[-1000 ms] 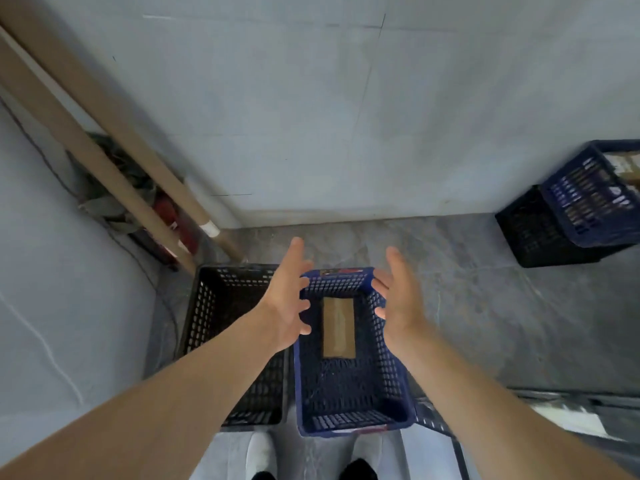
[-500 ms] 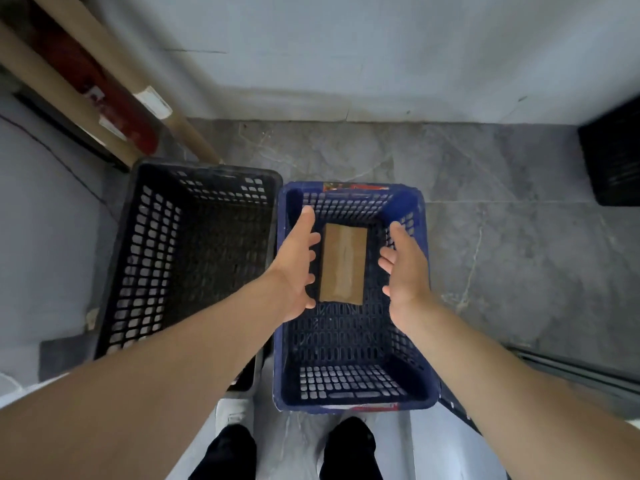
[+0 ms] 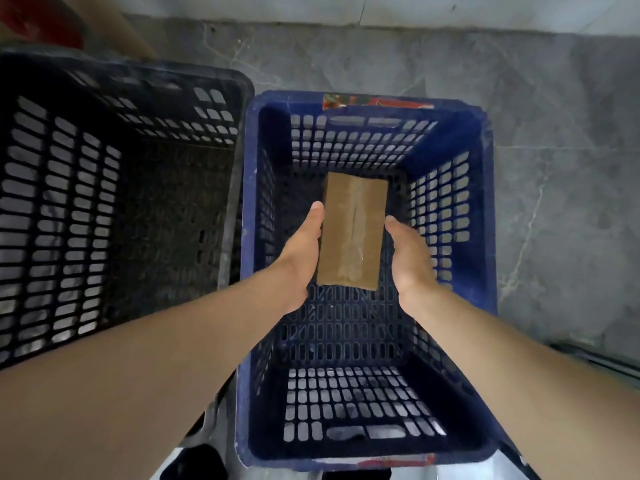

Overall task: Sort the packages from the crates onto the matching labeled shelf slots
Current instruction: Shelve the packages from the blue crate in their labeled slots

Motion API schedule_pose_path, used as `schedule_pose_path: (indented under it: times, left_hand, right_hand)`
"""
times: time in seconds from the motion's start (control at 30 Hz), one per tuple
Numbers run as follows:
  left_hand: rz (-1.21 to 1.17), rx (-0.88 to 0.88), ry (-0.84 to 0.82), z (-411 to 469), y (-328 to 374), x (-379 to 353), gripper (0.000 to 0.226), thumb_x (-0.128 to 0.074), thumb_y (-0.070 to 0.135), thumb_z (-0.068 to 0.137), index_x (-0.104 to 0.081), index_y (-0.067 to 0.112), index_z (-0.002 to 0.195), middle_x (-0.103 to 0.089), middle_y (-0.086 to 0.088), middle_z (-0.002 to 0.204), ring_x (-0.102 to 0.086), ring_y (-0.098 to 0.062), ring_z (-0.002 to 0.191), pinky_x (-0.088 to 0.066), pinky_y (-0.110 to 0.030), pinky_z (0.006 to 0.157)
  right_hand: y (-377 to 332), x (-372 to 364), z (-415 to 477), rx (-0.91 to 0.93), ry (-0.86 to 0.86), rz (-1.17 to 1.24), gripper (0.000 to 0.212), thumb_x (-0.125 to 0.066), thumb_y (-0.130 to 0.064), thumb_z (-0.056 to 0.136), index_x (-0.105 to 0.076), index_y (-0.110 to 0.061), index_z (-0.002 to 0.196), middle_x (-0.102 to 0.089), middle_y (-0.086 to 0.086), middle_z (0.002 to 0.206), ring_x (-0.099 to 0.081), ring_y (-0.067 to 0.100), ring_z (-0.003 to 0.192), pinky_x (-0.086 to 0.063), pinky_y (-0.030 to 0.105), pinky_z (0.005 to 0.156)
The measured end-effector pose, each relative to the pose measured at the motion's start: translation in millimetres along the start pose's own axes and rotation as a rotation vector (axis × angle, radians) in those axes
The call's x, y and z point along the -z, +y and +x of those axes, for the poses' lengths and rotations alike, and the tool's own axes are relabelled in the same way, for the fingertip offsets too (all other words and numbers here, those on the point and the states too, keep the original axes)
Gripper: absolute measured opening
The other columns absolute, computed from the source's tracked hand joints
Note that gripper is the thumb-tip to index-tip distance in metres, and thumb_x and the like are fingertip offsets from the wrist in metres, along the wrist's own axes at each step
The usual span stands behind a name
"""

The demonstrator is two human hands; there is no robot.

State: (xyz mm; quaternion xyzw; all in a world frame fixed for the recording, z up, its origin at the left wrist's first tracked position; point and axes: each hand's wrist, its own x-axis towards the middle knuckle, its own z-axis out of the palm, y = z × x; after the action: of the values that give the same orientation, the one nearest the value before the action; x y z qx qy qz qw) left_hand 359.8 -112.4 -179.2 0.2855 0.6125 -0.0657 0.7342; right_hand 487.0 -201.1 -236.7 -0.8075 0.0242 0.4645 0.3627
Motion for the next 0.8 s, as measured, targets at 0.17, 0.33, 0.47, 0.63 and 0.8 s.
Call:
schedule_pose_path:
  times: [0.17,0.33,0.47,0.63,0.8]
  left_hand:
    - [0.007,0.010,0.020,49.8,-2.4,-4.2,0.076,-0.029,0.074,0.096,-0.036,0.026,0.155,-0.031,0.001,0.163,-0.032,-0.023,0.146,-0.018,-0.050,0.120]
    - [-0.024,0.010,0.001,82.7,-4.2,-11.7,0.097,-0.031,0.091,0.081,-0.023,0.034,0.159,-0.022,0.002,0.167,-0.024,-0.027,0.151,-0.016,-0.060,0.121]
    - [-0.027,0.024,0.000,91.9,-5.7,-13.2,0.118,-0.035,0.100,0.056,-0.031,0.039,0.156,-0.030,0.001,0.164,-0.034,-0.029,0.146,-0.025,-0.062,0.116]
    - [-0.009,0.061,0.039,78.2,-10.9,-10.1,0.099,-0.025,0.091,0.082,-0.031,0.028,0.158,-0.037,-0.007,0.160,-0.038,-0.032,0.144,-0.024,-0.053,0.117]
    - [-0.122,0.062,0.091,65.3,-1.0,-1.9,0.073,-0.023,0.083,0.090,-0.062,0.028,0.118,-0.067,-0.004,0.113,-0.062,-0.024,0.089,-0.047,-0.038,0.070]
  right_hand:
    - [11.8,-6.6,47.5,0.021,-0.020,0.011,0.079,-0.057,-0.069,0.088,-0.042,-0.033,0.157,-0.040,-0.010,0.162,-0.038,0.016,0.148,-0.029,0.044,0.122]
    - [30.8,-13.6,84.7,-0.029,-0.085,0.081,0.120,-0.064,-0.094,0.050,-0.044,-0.040,0.155,-0.047,-0.013,0.158,-0.044,0.016,0.145,-0.031,0.052,0.121]
    - [24.9,-24.5,66.3,-0.040,-0.072,0.087,0.116,-0.064,-0.094,0.057,-0.042,-0.038,0.156,-0.047,-0.011,0.158,-0.046,0.019,0.143,-0.030,0.050,0.121]
    - [22.4,-29.7,39.0,0.027,0.046,0.093,0.099,-0.042,-0.088,0.072,-0.041,-0.037,0.156,-0.041,-0.006,0.161,-0.040,0.018,0.145,-0.028,0.048,0.122]
    - [25.7,-25.9,40.2,-0.053,0.133,0.222,0.095,-0.042,-0.097,0.060,-0.075,-0.027,0.116,-0.074,-0.001,0.120,-0.067,0.025,0.115,-0.048,0.054,0.109]
